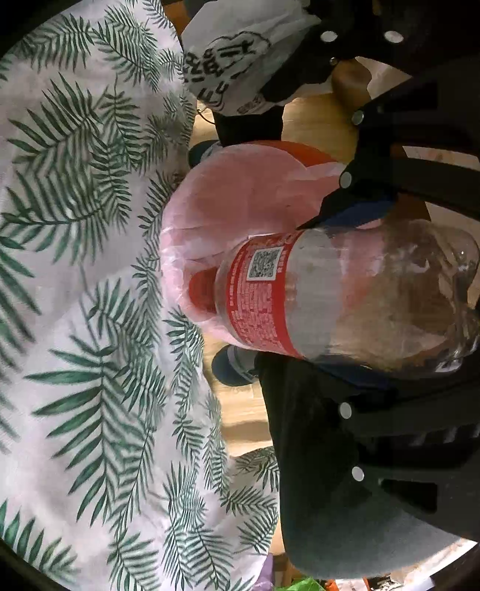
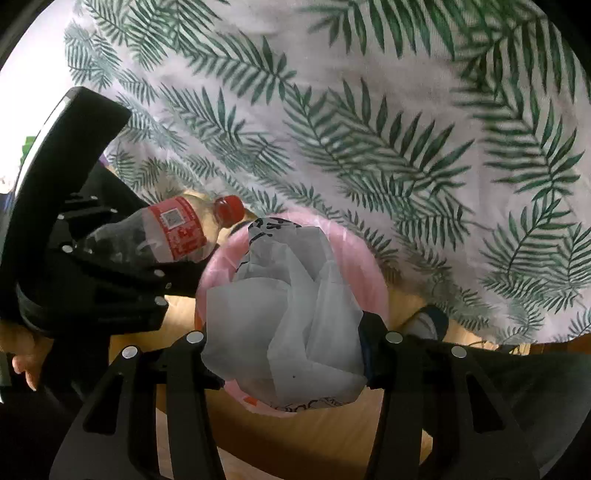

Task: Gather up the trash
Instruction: 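Open the left tool to drop the bottle while the right tool releases the bag into the bin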

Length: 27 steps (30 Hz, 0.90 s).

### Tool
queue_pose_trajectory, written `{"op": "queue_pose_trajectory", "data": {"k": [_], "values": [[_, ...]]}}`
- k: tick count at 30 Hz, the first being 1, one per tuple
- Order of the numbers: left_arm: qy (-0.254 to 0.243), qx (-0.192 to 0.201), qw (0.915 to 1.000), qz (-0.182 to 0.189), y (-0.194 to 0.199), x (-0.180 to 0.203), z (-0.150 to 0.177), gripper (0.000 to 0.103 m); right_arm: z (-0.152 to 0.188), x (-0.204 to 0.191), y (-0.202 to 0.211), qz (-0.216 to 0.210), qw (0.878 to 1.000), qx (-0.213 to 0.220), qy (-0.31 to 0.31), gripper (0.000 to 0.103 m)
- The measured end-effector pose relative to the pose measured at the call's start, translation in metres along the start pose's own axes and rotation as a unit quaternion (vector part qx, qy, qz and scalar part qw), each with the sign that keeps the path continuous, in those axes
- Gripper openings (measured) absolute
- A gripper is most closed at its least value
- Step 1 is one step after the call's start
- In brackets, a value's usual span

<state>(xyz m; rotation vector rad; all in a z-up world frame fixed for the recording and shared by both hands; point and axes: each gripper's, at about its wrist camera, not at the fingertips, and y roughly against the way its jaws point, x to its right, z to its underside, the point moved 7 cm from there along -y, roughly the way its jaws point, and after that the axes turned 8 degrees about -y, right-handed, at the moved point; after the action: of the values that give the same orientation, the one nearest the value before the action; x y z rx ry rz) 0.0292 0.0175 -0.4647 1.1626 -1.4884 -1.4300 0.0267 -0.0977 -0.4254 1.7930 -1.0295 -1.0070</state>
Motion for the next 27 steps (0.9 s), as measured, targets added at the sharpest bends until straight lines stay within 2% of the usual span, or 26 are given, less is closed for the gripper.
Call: {"op": "queue_pose_trajectory", "data": {"k": [6,11,15,27], "values": [[-0.007,-0.009,0.9999,-0.001,-0.012,0.002,-0.006,0.062,0.002,0.003,-0.009,-0.002,1.000,-0.016,-0.006,0.049],[-0.005,-0.010,0.9999,0.004,-0.015,0.001,-0.009,0.070,0.006,0.004,-0.019,-0.005,0.999,-0.030,-0.010,0.049],[0.001,-0.009,1.0000,0.004,-0.015,-0.001,-0.010,0.070,0.008,0.004,-0.022,-0.007,0.999,-0.037,-0.010,0.049],[0.055,0.001,0.9982,-0.022,-0.005,-0.033,-0.008,0.073,0.009,-0.004,-0.043,-0.008,0.998,-0.058,0.003,0.049]]}}
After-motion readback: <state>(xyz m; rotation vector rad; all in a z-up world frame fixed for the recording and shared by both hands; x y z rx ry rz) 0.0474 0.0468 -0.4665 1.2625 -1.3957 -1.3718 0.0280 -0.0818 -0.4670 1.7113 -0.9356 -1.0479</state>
